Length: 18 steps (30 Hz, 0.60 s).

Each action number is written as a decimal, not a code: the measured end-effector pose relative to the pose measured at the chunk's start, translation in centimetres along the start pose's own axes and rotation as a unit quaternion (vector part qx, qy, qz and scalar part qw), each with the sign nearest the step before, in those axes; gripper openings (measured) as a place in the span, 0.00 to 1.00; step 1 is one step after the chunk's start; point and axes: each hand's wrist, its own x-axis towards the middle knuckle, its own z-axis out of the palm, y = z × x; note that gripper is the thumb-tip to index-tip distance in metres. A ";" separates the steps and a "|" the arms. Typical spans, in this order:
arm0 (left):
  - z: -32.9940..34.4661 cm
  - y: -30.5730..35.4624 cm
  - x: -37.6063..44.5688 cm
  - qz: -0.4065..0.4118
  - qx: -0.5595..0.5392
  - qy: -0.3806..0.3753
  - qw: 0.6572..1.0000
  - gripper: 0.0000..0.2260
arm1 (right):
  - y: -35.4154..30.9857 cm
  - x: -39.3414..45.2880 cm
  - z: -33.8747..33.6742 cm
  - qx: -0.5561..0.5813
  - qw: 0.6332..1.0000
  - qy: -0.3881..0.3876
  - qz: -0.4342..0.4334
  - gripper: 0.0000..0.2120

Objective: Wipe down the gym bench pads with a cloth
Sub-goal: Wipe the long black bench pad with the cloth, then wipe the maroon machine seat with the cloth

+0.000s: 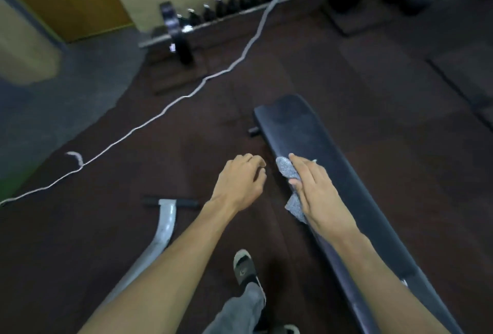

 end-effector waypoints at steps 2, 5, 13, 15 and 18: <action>-4.5 -3.8 -0.4 -0.049 -0.002 0.027 0.998 0.10 | -4.1 4.8 0.3 0.003 0.998 -0.030 -0.053 0.33; -10.2 -9.2 -1.9 -0.132 -0.012 0.064 0.989 0.10 | -10.2 11.1 1.6 0.027 0.990 -0.074 -0.114 0.30; -18.7 -20.3 -6.8 -0.355 -0.060 0.175 0.917 0.09 | -24.1 24.0 8.3 0.057 0.928 -0.199 -0.309 0.27; -19.9 -22.3 -7.8 -0.410 -0.076 0.209 0.885 0.09 | -27.0 26.8 10.2 0.065 0.900 -0.245 -0.356 0.28; -21.1 -24.2 -9.1 -0.487 -0.098 0.262 0.827 0.09 | -30.8 30.0 13.1 0.068 0.852 -0.292 -0.430 0.27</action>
